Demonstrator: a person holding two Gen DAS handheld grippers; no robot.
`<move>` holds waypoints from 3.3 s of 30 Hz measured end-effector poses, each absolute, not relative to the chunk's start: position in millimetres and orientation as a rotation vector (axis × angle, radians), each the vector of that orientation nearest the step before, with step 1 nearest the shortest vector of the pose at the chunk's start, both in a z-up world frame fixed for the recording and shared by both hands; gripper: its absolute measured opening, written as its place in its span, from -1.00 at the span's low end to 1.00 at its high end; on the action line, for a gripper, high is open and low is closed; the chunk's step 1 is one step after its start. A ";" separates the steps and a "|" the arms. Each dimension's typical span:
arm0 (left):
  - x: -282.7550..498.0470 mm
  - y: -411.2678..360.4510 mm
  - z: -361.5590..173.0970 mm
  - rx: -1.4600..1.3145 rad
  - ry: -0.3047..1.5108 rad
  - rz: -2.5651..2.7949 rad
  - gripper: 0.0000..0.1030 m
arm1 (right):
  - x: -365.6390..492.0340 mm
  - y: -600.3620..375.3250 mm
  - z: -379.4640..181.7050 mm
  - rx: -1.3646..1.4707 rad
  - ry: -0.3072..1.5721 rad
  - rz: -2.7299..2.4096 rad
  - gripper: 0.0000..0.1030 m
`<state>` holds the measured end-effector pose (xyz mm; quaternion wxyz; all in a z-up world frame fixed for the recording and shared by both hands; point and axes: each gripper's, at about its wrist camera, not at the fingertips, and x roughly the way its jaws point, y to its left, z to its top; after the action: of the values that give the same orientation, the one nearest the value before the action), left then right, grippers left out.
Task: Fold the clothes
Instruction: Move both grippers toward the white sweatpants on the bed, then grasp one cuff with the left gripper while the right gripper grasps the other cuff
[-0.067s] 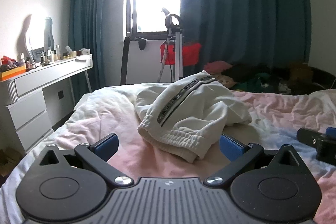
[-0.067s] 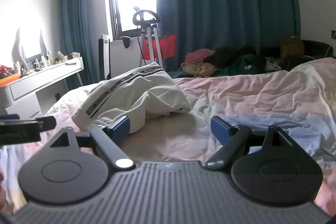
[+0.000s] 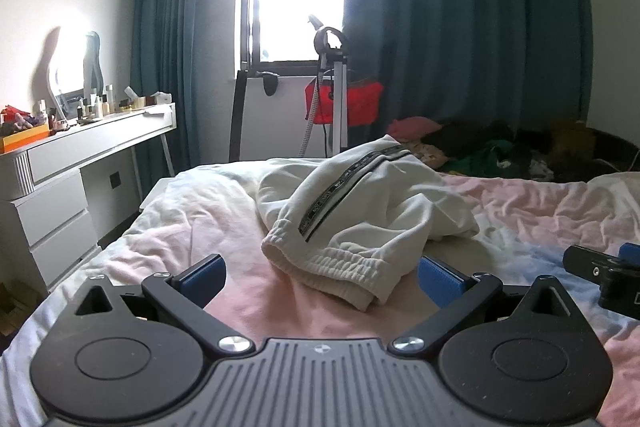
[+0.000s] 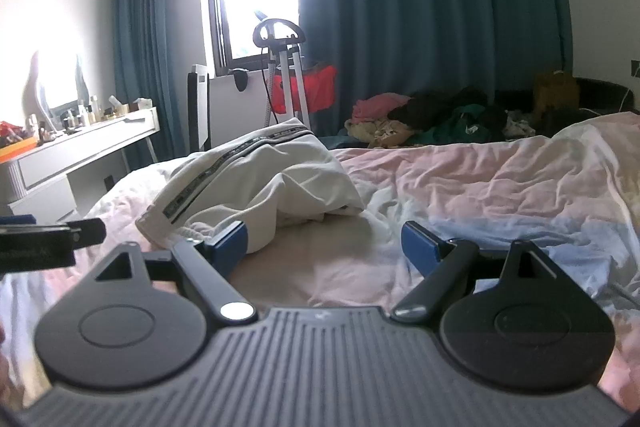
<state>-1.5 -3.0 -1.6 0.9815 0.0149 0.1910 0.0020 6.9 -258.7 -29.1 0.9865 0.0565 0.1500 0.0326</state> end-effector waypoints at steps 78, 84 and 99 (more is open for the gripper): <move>28.5 147.0 10.8 -0.250 0.371 0.295 1.00 | 131.3 -79.9 -71.7 -0.121 0.390 0.341 0.16; 54.6 172.4 -3.4 -0.338 0.415 0.336 1.00 | 178.0 -24.3 -97.7 -0.251 0.433 0.301 -0.03; 72.5 163.2 -28.9 -0.382 0.466 0.312 1.00 | 162.5 -89.2 -20.2 -0.097 0.213 0.063 -0.82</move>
<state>72.5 163.2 -28.9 0.9429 -0.1874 0.2288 0.1530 162.5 -89.2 -20.2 0.9927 -0.0481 0.1062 0.0313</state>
